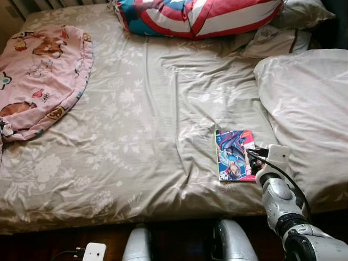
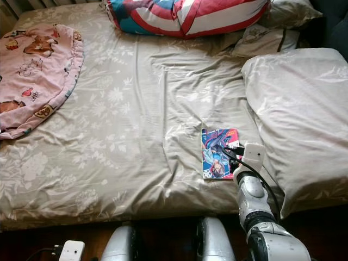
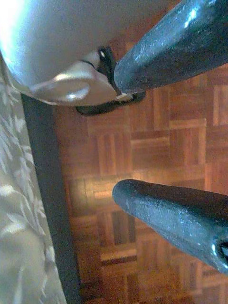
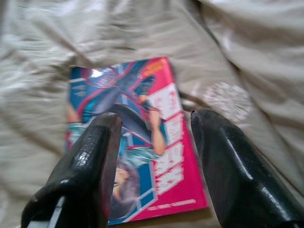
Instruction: Clean up the room
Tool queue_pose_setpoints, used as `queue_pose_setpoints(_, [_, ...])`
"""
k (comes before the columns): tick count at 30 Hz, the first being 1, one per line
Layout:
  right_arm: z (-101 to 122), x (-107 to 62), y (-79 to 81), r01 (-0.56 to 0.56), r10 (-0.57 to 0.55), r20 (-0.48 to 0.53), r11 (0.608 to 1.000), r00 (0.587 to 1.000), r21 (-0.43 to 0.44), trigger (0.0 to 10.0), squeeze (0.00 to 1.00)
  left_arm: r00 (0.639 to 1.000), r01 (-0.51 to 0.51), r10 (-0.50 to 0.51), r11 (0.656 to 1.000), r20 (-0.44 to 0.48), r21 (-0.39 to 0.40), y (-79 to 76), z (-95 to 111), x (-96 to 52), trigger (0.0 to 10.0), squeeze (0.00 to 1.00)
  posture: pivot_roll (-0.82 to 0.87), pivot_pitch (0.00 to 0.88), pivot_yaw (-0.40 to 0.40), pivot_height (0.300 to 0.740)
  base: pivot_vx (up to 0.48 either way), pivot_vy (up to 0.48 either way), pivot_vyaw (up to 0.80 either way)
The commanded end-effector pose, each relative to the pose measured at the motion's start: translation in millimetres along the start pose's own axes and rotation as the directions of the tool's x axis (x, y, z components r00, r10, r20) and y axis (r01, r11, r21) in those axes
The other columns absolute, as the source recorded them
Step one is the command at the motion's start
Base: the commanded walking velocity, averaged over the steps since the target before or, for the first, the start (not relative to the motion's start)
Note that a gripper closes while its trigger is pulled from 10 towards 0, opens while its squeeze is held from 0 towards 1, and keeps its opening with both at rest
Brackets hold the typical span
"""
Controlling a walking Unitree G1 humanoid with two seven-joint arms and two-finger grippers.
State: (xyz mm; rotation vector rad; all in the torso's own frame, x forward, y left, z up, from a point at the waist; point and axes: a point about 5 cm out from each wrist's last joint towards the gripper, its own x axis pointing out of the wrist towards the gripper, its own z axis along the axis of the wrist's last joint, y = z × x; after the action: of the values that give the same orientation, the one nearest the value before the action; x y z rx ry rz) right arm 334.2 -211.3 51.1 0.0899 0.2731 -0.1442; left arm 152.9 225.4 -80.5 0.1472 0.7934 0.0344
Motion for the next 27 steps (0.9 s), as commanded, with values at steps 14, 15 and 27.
queue_pose_setpoints(14, [-118,-61.6,4.0,-0.114,0.065,-0.406,0.989,0.912,-0.099,10.0,0.00,0.999,0.009,-0.010,0.999,-0.040,-0.031,-20.2,22,15.5,10.0,0.00,-0.06,0.074,0.009,0.706,0.000,0.000,0.00])
queue_pose_setpoints(15, [-120,-63.4,3.0,-0.114,0.062,-0.414,0.988,0.908,-0.102,10.0,0.00,0.999,0.009,-0.010,0.999,-0.039,-0.035,-20.8,24,16.1,10.0,0.00,-0.06,0.074,0.009,0.711,0.000,0.000,0.00])
queue_pose_setpoints(27, [-132,-72.0,7.1,-0.155,0.092,-0.468,0.983,0.879,-0.099,10.0,0.00,0.998,0.040,-0.042,0.998,-0.044,-0.047,-32.1,41,23.9,10.0,0.00,-0.09,0.022,-0.019,0.740,0.000,0.000,0.00])
